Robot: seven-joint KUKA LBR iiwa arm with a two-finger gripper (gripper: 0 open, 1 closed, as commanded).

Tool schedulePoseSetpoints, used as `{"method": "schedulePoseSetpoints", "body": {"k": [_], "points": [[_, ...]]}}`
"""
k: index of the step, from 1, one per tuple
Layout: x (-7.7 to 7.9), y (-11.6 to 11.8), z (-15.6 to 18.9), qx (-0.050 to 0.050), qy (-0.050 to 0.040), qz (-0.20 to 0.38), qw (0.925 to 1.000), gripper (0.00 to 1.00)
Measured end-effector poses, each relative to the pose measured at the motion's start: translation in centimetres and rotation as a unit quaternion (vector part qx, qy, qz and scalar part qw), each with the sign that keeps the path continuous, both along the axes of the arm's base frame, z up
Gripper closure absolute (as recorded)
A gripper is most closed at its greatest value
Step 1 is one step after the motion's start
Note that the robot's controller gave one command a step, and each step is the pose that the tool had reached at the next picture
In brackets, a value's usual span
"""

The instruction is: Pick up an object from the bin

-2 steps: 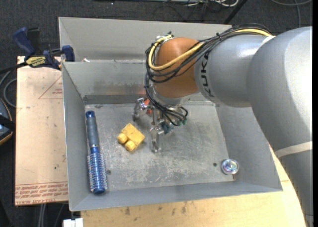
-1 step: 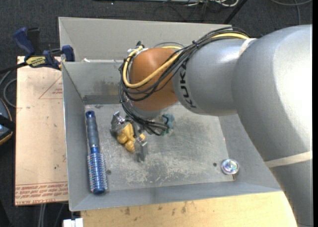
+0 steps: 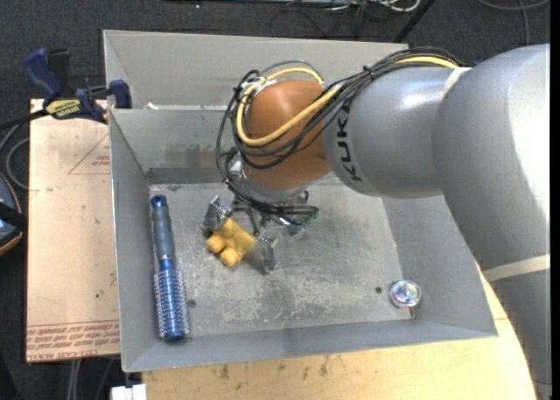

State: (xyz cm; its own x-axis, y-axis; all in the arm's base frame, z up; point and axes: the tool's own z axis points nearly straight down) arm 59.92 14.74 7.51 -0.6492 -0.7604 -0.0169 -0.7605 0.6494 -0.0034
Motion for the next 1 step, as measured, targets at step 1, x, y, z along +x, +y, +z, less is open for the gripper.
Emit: {"method": "schedulePoseSetpoints", "body": {"k": [1], "points": [[0.19, 0.11, 0.21, 0.002, -0.0035, 0.0, 1.0, 1.0]]}}
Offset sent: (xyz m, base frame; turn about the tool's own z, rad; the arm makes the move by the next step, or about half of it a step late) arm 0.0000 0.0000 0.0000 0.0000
